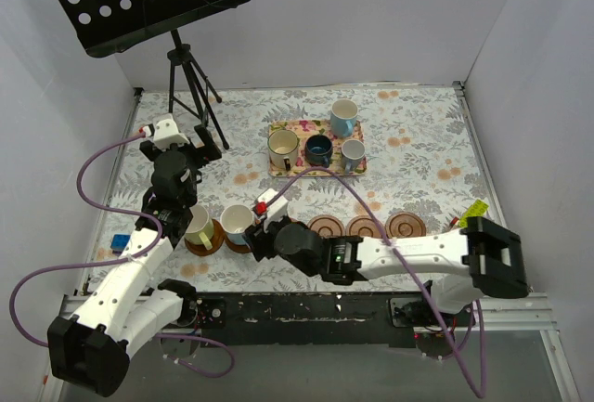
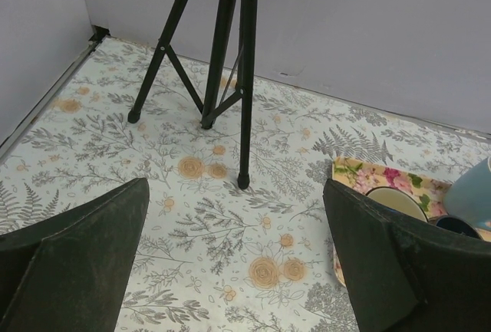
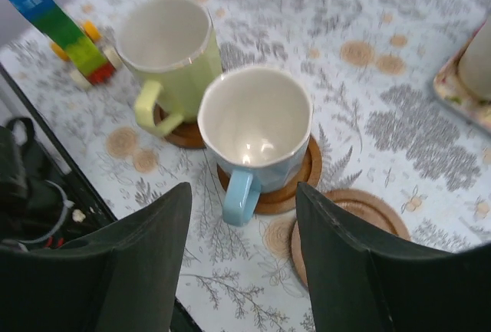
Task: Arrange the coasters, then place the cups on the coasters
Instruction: Place the cup on the coaster, then pick up the cup from the tray.
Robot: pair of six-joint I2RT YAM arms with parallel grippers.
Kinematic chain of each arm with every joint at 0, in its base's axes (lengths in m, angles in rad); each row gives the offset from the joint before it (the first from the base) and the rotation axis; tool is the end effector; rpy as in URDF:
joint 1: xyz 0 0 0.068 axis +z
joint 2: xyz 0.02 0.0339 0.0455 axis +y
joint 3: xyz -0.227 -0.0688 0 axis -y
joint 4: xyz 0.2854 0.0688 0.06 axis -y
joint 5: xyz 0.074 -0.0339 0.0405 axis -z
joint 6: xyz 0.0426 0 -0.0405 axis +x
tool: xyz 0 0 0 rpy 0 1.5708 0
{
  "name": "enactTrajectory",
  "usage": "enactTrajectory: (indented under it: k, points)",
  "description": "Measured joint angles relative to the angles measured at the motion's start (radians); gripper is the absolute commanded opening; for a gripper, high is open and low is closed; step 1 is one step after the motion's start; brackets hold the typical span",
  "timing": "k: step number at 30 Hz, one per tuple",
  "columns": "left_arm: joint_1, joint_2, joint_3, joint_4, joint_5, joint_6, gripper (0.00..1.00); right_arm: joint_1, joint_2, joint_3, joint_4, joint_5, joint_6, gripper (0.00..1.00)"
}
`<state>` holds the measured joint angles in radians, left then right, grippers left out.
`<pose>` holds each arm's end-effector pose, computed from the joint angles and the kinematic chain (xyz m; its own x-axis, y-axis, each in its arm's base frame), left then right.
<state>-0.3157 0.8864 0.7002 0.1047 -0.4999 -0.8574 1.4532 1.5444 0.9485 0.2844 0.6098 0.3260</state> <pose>0.2716 -0.0672 0.2864 0.0867 -0.7264 -0.6817 -0.1774 0.6621 -0.7281 0.0697 0.3820 0.1965 -0.2743 -0.0842 -0.9580 -0.6991 0.7015 0.1386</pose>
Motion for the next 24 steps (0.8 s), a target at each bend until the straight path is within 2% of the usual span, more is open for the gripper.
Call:
enactTrajectory:
  k: [5, 11, 14, 17, 24]
  points:
    - [0.000, 0.000, 0.000, -0.012, 0.033, -0.019, 0.98, -0.047, -0.163, 0.064, -0.051, -0.019, -0.095, 0.63]
    - [0.000, 0.000, 0.000, -0.024, 0.060, -0.030, 0.98, -0.331, -0.220, 0.257, -0.224, -0.169, -0.117, 0.62]
    - [0.000, 0.000, 0.000, -0.026, 0.065, -0.030, 0.98, -0.447, -0.215, 0.340, -0.361, -0.220, -0.121, 0.61]
    - [0.000, 0.000, 0.000, -0.027, 0.070, -0.030, 0.98, -0.510, -0.183, 0.433, -0.484, -0.274, -0.134, 0.61]
    - [0.000, 0.003, 0.000, -0.027, 0.080, -0.030, 0.98, -0.685, -0.061, 0.583, -0.671, -0.412, -0.186, 0.57]
